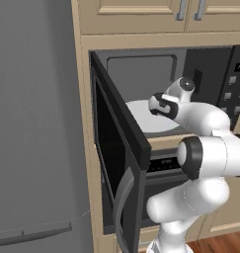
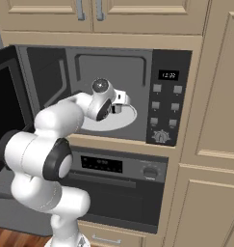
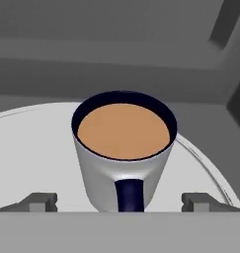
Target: Pick the cup of tea, navigate to the dining table, and place it on the saucer.
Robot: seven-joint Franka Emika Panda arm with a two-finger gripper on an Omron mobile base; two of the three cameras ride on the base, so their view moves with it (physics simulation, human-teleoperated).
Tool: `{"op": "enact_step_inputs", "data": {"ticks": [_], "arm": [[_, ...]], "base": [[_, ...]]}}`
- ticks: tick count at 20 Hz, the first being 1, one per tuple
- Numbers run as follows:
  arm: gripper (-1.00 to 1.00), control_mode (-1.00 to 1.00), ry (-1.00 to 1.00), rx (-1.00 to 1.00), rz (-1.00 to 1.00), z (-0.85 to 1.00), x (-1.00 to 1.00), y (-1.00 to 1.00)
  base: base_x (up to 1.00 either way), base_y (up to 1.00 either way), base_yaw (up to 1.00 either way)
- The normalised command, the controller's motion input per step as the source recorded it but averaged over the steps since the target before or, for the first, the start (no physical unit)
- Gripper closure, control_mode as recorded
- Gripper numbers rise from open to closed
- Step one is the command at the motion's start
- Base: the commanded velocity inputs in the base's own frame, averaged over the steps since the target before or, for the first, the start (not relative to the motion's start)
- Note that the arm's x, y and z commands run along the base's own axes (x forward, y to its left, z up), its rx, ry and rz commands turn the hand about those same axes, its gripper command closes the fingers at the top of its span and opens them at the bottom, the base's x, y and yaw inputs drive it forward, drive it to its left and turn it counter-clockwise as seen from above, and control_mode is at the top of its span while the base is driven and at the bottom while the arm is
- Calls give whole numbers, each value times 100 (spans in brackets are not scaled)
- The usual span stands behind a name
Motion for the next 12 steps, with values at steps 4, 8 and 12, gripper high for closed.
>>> {"op": "enact_step_inputs", "data": {"ticks": [4,8,12], "arm": [[-100,-100,3,0,0,-20,15,0],[100,-100,7,0,0,-23,14,0],[100,-100,4,0,0,-19,12,0]], "base": [[0,0,0],[0,0,0],[0,0,0]]}}
